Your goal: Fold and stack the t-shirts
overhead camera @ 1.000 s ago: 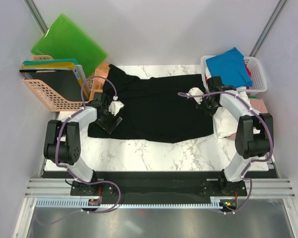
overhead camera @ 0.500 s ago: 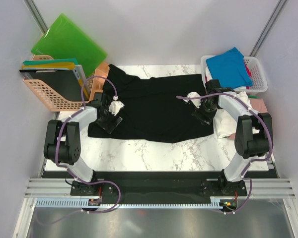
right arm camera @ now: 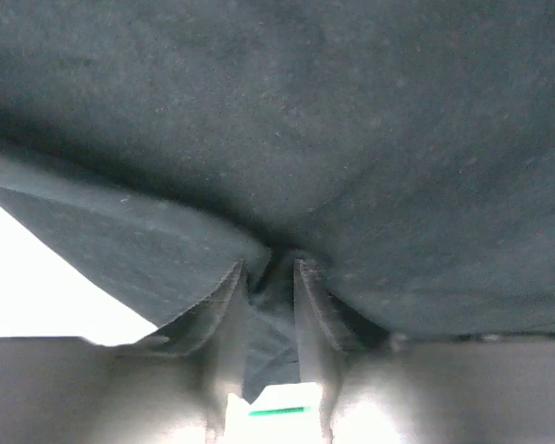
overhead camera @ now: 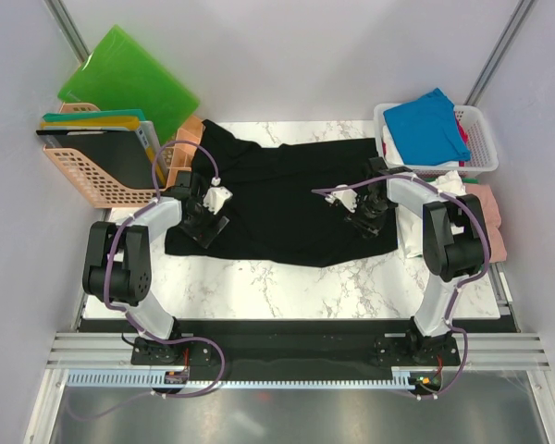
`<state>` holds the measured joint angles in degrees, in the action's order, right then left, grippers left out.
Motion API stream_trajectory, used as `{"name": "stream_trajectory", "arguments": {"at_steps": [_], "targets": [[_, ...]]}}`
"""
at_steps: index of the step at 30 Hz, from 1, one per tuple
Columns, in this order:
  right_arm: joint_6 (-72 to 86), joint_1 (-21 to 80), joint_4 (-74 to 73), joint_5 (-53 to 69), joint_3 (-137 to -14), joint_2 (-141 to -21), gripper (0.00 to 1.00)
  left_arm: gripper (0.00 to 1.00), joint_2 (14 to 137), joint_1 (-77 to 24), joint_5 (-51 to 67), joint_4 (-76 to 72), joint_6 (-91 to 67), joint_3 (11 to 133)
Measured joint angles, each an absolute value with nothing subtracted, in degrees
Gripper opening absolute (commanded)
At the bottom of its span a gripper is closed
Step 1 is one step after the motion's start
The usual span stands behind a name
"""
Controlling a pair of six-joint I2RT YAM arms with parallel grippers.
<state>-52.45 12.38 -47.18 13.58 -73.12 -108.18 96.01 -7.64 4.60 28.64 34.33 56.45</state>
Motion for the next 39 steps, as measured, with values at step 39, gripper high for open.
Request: {"name": "stream_trajectory", "arguments": {"at_steps": [39], "targets": [[-54.87, 3.75, -51.09, 5.78, -72.34, -100.2, 0.0, 1.0, 97.14, -8.36, 4.71, 27.46, 34.24, 57.54]]}}
